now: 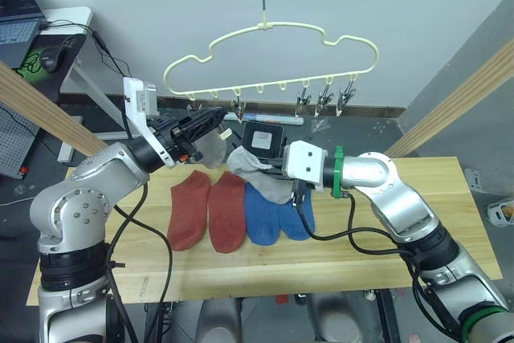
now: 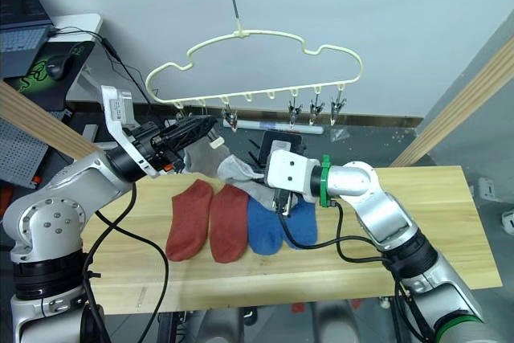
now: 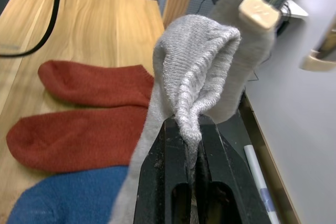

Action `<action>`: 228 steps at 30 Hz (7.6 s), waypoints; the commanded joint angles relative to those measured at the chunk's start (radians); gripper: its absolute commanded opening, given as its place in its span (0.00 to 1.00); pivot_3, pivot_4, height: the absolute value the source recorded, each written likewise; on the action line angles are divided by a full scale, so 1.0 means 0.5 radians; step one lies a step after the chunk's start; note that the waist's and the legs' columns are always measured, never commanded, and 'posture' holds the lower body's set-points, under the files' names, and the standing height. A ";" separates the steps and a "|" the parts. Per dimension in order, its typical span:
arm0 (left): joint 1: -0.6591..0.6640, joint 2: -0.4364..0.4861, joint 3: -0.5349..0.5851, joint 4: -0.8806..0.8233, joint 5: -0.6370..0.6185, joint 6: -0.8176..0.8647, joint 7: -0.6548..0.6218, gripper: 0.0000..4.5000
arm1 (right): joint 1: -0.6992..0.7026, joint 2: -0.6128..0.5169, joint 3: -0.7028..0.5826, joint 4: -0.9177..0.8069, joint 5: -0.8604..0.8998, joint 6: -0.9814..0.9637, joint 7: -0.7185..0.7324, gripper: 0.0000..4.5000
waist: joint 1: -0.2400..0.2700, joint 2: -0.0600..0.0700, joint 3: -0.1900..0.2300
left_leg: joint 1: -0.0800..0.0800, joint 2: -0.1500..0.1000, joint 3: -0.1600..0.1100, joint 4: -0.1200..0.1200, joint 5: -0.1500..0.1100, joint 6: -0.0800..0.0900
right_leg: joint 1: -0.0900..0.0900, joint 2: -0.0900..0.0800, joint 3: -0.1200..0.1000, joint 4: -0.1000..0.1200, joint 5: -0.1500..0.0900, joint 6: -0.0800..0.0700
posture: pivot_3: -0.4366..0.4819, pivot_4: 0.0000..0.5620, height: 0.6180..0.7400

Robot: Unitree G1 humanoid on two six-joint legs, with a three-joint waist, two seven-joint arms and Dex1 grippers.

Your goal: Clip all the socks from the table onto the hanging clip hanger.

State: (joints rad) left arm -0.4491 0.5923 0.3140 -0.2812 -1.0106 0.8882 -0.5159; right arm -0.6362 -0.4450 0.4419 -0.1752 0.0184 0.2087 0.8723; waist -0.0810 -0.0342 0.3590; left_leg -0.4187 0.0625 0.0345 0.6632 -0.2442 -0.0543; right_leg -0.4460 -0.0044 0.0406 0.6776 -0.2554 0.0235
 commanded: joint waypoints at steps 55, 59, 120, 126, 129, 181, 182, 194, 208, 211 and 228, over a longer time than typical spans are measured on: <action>-0.096 0.099 0.001 0.136 -0.090 0.143 -0.141 0.05 | -0.331 0.270 -0.047 0.336 -0.312 -0.268 -0.001 0.00 | -0.013 -0.002 -0.002 | 0.001 0.001 -0.001 0.004 0.001 -0.001 | 0.000 -0.001 -0.002 0.006 0.001 -0.002 | 0.27 0.56 0.96; -0.090 0.105 -0.003 0.139 -0.071 0.140 -0.162 0.05 | -0.327 0.247 -0.059 0.337 -0.317 -0.276 -0.012 0.00 | -0.013 -0.002 -0.002 | 0.001 0.001 -0.001 0.004 0.001 -0.001 | 0.000 -0.001 -0.002 0.006 0.001 -0.002 | 0.27 0.56 0.96; 0.435 0.085 -0.092 -0.407 0.695 -0.643 -0.170 0.72 | 0.178 -0.085 -0.548 -0.745 0.295 0.900 0.084 0.54 | -0.001 -0.017 -0.019 | -0.002 0.000 -0.006 0.007 -0.002 0.007 | 0.002 -0.017 -0.005 0.009 0.002 -0.004 | 0.33 0.48 0.96; 0.521 -0.124 -0.194 -0.512 0.794 -0.779 -0.048 0.59 | 0.323 -0.208 -0.786 -0.983 0.500 1.175 -0.018 0.55 | -0.005 -0.024 -0.034 | -0.001 -0.002 -0.006 0.008 -0.002 0.008 | 0.004 -0.014 -0.006 0.009 0.003 -0.004 | 0.31 0.48 0.96; 0.499 -0.177 -0.267 -0.493 0.892 -0.868 -0.017 0.47 | 0.352 -0.261 -0.824 -1.054 0.570 1.254 -0.063 0.55 | -0.006 -0.025 -0.041 | -0.001 -0.004 -0.006 0.009 -0.001 0.009 | 0.004 -0.006 -0.005 0.009 0.004 -0.006 | 0.30 0.48 0.96; 0.064 -1.033 -0.693 0.332 1.804 -1.751 0.689 0.47 | 0.411 -0.512 -1.055 -1.245 1.120 1.372 -0.526 0.55 | -0.068 -0.025 -0.059 | -0.007 -0.003 -0.004 0.029 -0.002 0.013 | 0.010 0.002 -0.004 0.008 0.009 0.000 | 0.19 0.49 0.96; 0.057 -1.026 -0.692 0.325 1.808 -1.736 0.689 0.47 | 0.412 -0.513 -1.053 -1.245 1.120 1.369 -0.528 0.55 | -0.068 -0.025 -0.059 | -0.007 -0.003 -0.004 0.029 -0.002 0.013 | 0.010 0.002 -0.004 0.008 0.009 0.000 | 0.19 0.49 0.96; -0.022 -0.949 -0.669 0.181 1.768 -1.450 0.662 0.47 | 0.432 -0.533 -1.037 -1.229 1.113 1.323 -0.532 0.55 | -0.067 -0.024 -0.059 | -0.007 -0.002 -0.004 0.029 -0.002 0.013 | 0.010 0.003 -0.004 0.008 0.009 0.000 | 0.20 0.49 0.96; -0.026 -0.940 -0.647 0.111 1.788 -1.328 0.678 0.16 | 0.441 -0.552 -1.006 -1.202 1.102 1.271 -0.529 0.55 | -0.066 -0.024 -0.060 | -0.007 -0.002 -0.005 0.029 -0.002 0.013 | 0.010 0.003 -0.003 0.008 0.009 0.000 | 0.21 0.48 0.96; -0.028 -0.936 -0.643 0.093 1.785 -1.309 0.675 0.08 | 0.447 -0.553 -1.001 -1.204 1.099 1.263 -0.530 0.55 | -0.066 -0.024 -0.060 | -0.007 -0.002 -0.004 0.029 -0.002 0.013 | 0.010 0.003 -0.003 0.008 0.009 0.000 | 0.21 0.48 0.96; -0.039 -0.679 -0.452 -0.147 1.283 -0.827 0.303 0.08 | 0.552 -0.607 -0.710 -1.043 0.715 1.225 -0.674 0.55 | -0.065 -0.024 -0.060 | -0.005 -0.002 -0.005 0.029 -0.002 0.013 | 0.009 0.003 -0.003 0.009 0.009 0.000 | 0.24 0.52 0.96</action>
State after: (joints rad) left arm -0.4577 0.2369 0.0710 -0.2903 -0.3299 0.4631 -0.3307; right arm -0.3642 -0.7538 0.0759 -0.6938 0.4012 0.8380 0.5504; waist -0.1136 -0.0462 0.3292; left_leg -0.4214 0.0618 0.0320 0.6779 -0.2450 -0.0479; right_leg -0.4413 -0.0029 0.0389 0.6822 -0.2511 0.0235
